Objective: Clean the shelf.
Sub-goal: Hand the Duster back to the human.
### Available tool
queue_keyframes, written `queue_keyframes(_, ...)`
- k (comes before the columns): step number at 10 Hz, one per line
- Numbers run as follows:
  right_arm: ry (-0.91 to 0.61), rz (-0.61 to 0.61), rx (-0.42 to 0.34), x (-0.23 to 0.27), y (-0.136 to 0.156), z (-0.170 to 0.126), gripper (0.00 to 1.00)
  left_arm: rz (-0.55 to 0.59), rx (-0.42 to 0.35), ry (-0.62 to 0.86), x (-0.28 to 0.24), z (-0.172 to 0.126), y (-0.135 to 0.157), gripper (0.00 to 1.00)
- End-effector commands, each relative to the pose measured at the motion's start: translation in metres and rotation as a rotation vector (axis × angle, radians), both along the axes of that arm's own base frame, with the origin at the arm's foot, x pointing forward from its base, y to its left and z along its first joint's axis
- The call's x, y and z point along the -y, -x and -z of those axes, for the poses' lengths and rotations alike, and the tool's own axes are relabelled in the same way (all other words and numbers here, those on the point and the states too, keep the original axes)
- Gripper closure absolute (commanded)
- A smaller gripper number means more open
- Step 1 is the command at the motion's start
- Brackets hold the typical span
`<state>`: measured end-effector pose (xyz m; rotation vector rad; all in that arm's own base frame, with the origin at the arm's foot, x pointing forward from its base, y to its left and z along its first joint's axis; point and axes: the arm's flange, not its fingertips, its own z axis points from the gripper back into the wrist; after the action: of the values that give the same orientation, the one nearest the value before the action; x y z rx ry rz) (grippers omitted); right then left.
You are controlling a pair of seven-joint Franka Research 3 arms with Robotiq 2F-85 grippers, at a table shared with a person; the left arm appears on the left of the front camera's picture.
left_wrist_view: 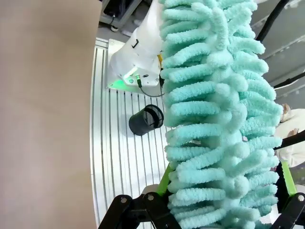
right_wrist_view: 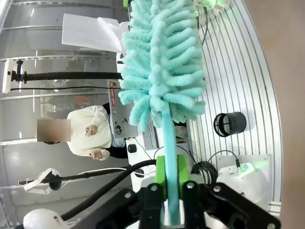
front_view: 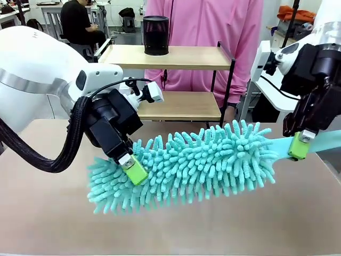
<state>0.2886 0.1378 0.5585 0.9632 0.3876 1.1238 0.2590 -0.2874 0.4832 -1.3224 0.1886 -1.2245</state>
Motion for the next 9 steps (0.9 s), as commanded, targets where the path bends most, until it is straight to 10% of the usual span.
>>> queue_keyframes(1,-0.033,0.029,-0.013,0.0008,-0.0008,-0.0006,0.88,0.015,0.025,0.008,-0.0033,0.0051,0.0043,0.0)
queue_keyframes(2,-0.034,0.032,-0.015,0.0019,-0.0012,-0.0001,0.88,0.007,0.028,0.008,-0.0031,0.0054,0.0036,0.0)
queue_keyframes(6,-0.035,0.031,-0.024,0.0023,-0.0015,0.0006,0.88,0.005,0.051,-0.006,-0.003,0.0081,0.0027,1.0)
queue_keyframes(9,-0.033,0.02,-0.024,0.0026,-0.0011,0.0004,0.88,-0.005,0.058,-0.004,-0.0032,0.0095,0.002,0.94)
